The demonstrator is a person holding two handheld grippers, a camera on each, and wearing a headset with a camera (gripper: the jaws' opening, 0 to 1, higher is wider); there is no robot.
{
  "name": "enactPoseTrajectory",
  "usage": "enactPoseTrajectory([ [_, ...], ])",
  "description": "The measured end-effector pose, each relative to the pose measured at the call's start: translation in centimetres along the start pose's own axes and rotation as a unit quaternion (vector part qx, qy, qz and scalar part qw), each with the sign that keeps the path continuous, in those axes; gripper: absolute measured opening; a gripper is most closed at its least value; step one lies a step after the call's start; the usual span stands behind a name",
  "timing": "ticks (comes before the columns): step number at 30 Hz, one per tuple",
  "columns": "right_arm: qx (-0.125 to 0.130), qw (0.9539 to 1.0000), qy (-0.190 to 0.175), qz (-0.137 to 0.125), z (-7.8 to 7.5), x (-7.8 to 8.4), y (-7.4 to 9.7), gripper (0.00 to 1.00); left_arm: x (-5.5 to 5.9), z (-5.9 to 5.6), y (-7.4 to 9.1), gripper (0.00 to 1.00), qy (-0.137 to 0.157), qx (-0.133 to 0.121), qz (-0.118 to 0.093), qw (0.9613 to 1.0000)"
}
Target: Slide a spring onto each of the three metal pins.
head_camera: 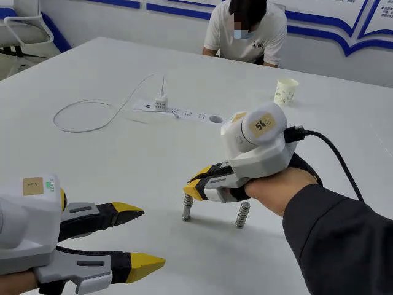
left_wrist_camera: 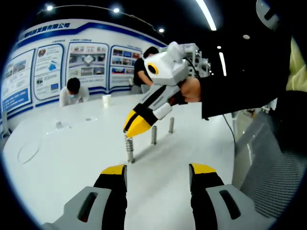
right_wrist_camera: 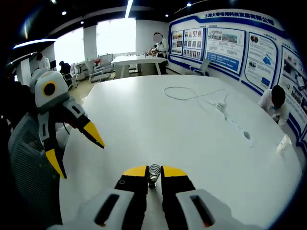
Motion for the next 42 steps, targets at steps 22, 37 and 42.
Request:
enactPoseTrajectory([
  [22, 0.016, 0.9998, 0.006, 0.012, 0.2, 1.7, -1.4, 0.12, 0.1, -0.1, -0.2, 0.53, -0.001, 0.005, 0.003, 1.0000],
  [37, 0.017, 0.9996, 0.014, 0.020, 0.3, 2.1, -2.0, 0.12, 0.1, -0.1, -0.2, 0.53, -0.001, 0.006, 0.004, 1.0000],
  [42, 0.020, 0.9995, 0.017, 0.016, 0.2, 2.0, -2.0, 0.15, 0.1, -0.1, -0.2, 0.53, -0.001, 0.006, 0.004, 1.0000],
])
Point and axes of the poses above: the centre of the closed fingertips' face, and the gripper's own axes: y roughly backward along the fingers, z roughly to its left, x roughly out of its underside, the point moved 5 cm from there along y, roughly backward along the fingers, and after that the axes turned 5 degrees about -y, right-handed, at the moved point
